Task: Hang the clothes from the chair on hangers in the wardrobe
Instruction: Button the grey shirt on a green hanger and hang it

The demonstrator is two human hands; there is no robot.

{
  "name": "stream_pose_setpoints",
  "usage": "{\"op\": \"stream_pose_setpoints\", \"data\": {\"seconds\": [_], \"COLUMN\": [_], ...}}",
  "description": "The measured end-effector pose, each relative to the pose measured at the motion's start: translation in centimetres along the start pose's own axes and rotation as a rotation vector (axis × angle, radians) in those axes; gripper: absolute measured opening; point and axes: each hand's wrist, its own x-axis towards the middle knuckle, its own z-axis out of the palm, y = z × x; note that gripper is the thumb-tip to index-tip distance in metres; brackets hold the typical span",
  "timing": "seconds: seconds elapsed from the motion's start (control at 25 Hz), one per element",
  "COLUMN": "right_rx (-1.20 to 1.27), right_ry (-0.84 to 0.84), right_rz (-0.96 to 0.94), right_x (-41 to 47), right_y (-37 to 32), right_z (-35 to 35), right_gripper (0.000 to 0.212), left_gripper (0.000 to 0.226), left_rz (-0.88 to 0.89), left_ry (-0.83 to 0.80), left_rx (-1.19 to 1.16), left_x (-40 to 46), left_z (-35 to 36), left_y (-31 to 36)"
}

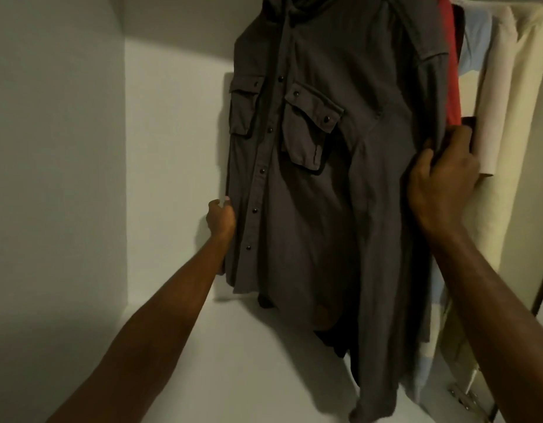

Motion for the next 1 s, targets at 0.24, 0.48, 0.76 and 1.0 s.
{"op": "stream_pose_setpoints", "data": {"seconds": [0.24, 0.48, 0.76, 1.0], "right_rx": [0.135, 0.194, 0.230, 0.145], "right_ry": [-0.018, -0.116, -0.247, -0.317], "right_rz": [-0.030, 0.001, 0.052, 0.089], "right_x": [-2.9, -5.9, -10.9, -14.8], "right_y": [-0.5, -1.1, -0.9, 0.2], "right_z": [1.1, 0.6, -3.1, -8.0], "right_gripper": [0.037, 0.040, 0.058, 0.033], "left_gripper": [0.090, 0.106, 0.101, 0.084], "left_rz": [0.151, 0.133, 0.122, 0.178], "left_ry": [-0.088, -0.152, -0.096, -0.100], "left_rx": [0.089, 0.128, 0.229, 0.368], "left_x": [-6.2, -12.3, -19.4, -26.4], "left_z": [-1.9, -3.9, -5.9, -8.2], "left_y": [-0.5, -2.2, -1.9, -2.4]}}
